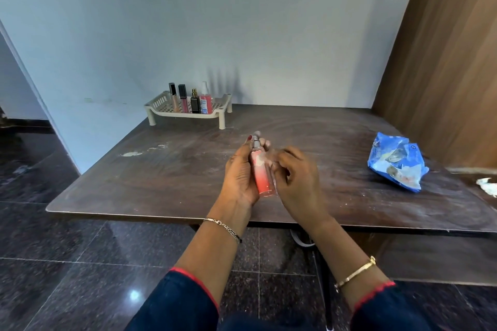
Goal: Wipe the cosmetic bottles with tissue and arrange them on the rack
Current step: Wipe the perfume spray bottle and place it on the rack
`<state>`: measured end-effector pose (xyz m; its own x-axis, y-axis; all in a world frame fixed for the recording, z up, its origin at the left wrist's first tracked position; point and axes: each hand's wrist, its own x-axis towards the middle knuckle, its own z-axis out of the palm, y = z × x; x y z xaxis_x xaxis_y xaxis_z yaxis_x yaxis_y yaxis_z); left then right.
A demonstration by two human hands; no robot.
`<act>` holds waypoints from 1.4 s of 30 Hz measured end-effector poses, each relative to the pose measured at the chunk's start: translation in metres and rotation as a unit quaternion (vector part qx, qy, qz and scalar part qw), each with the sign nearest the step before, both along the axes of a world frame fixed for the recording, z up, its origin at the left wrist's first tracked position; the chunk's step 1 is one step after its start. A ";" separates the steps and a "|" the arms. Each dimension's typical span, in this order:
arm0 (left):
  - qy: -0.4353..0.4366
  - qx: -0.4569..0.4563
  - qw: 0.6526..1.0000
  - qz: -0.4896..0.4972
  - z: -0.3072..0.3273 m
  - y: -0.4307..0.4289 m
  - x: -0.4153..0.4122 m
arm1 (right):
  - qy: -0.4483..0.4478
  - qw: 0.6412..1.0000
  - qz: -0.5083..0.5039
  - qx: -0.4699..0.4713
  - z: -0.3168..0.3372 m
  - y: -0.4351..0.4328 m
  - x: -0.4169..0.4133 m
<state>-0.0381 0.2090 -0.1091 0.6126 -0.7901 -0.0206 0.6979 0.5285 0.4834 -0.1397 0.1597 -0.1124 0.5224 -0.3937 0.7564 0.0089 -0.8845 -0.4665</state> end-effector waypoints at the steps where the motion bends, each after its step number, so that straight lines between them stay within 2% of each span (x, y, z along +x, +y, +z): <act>1: 0.014 -0.005 1.000 0.001 -0.002 0.000 0.003 | 0.009 1.000 0.014 0.007 -0.006 0.004 -0.006; 7: 0.023 0.033 0.999 0.024 -0.010 -0.008 0.002 | 0.005 1.000 0.003 0.016 -0.022 0.013 -0.017; 16: -0.013 0.046 0.998 -0.032 0.002 -0.005 -0.002 | 0.027 0.998 -0.043 -0.042 0.023 -0.004 0.013; 26: 0.002 0.063 0.998 0.021 -0.009 -0.004 0.018 | 0.107 0.991 0.048 -0.070 -0.007 0.008 -0.030; 34: 0.013 0.040 0.997 -0.068 -0.010 -0.014 0.015 | 0.103 0.992 -0.016 -0.075 0.020 -0.005 0.006; 37: 0.020 0.046 0.997 -0.059 -0.009 -0.012 0.022 | 0.111 0.990 -0.002 -0.091 0.024 0.000 0.008; 42: -0.002 0.051 0.999 0.014 -0.005 -0.011 0.028 | 0.153 0.976 0.045 -0.150 0.015 0.008 -0.014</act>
<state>-0.0101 0.1977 -0.1143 0.6351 -0.7664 -0.0970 0.6811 0.4962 0.5384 -0.1542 0.1673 -0.0979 0.7635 -0.1213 0.6343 -0.0061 -0.9835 -0.1808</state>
